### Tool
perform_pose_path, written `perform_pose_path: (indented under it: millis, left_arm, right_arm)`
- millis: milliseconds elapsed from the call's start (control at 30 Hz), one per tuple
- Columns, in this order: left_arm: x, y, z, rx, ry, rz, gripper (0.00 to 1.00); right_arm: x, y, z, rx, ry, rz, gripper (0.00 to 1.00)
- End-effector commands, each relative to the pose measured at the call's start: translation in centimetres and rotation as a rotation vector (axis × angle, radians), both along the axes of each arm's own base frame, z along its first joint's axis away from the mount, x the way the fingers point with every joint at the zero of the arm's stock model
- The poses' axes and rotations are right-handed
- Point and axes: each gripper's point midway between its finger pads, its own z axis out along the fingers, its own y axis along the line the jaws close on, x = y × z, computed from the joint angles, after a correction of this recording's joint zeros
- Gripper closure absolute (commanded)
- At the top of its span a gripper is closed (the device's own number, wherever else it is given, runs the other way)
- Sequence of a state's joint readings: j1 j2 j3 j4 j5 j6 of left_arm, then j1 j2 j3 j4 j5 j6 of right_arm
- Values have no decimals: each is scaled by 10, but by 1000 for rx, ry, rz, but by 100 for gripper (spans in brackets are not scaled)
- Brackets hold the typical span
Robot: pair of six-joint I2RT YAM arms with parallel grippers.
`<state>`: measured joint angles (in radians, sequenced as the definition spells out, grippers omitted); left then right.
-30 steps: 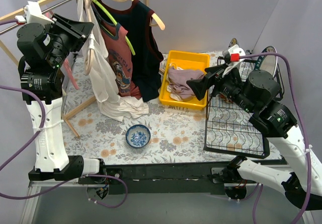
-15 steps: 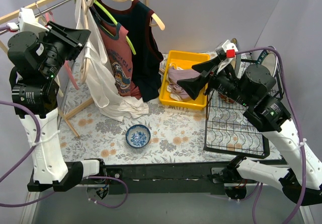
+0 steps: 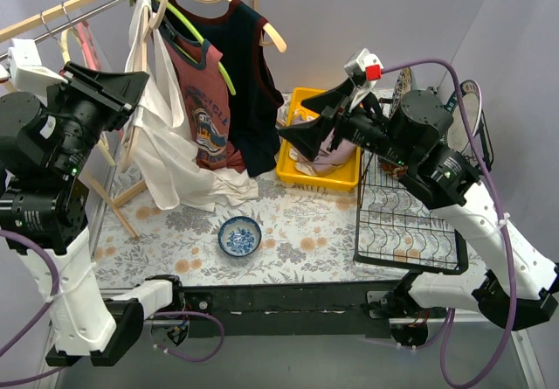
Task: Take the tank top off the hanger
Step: Pick up the clothesline from the hanger.
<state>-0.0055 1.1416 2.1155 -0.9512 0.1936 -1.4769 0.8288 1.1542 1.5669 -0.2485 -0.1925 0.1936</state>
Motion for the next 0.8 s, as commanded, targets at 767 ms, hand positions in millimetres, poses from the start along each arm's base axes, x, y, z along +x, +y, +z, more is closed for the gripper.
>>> perform_pose_path:
  millis: [767]
  left_arm:
    - [-118,-23,40,11,-200,-146,100]
  right_arm:
    - [14,112,91,304,-123,-45,5]
